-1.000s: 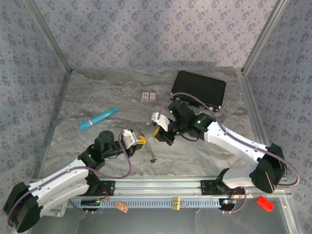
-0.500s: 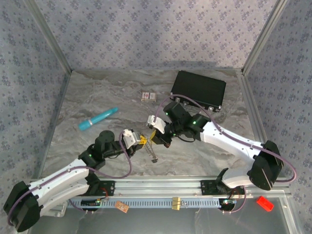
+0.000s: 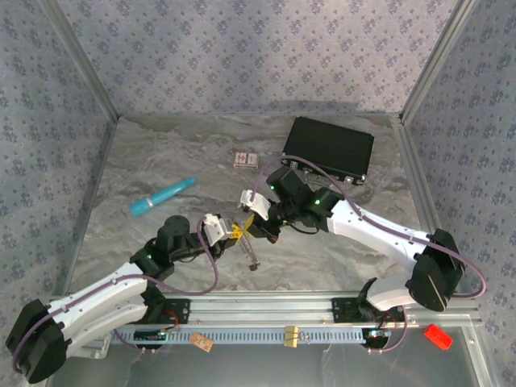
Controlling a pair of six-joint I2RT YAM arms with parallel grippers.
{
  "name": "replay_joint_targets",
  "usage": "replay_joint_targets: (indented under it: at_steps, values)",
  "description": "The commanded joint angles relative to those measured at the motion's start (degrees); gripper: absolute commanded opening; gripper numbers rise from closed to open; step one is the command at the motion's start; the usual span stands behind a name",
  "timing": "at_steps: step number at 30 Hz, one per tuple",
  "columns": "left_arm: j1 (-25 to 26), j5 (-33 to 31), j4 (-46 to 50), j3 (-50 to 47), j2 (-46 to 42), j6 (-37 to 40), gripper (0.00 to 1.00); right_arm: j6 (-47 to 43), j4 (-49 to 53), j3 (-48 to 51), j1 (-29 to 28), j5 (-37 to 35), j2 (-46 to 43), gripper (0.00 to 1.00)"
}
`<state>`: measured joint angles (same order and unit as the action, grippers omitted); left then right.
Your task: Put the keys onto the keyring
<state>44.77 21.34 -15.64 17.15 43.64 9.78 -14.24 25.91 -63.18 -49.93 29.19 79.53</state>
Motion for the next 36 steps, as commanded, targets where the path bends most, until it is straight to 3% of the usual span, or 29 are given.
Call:
replay_joint_targets:
  at_steps: [1, 24, 34, 35, 36]
  values:
    - [0.6, 1.0, -3.7, 2.2, -0.4, -0.5, 0.0, 1.8, -1.3, -1.6, -0.3, -3.1, 0.7, 0.0]
    - [0.9, -2.9, -7.1, 0.9, -1.7, -1.3, 0.0, 20.9, -12.7, 2.5, 0.6, -9.0, 1.5, 0.0]
    - [1.1, -5.6, -8.9, -0.3, -2.3, -2.1, 0.0, 23.7, -13.7, 3.5, 1.1, -7.6, 1.5, 0.0]
    - [1.1, -5.6, -9.1, -0.3, -2.4, -2.1, 0.0, 23.4, -13.3, 3.5, 1.1, -7.2, 1.6, 0.03]
    - [1.1, -5.6, -9.2, -0.3, -2.3, -2.1, 0.0, 23.0, -12.8, 3.6, 1.2, -6.9, 1.5, 0.14]
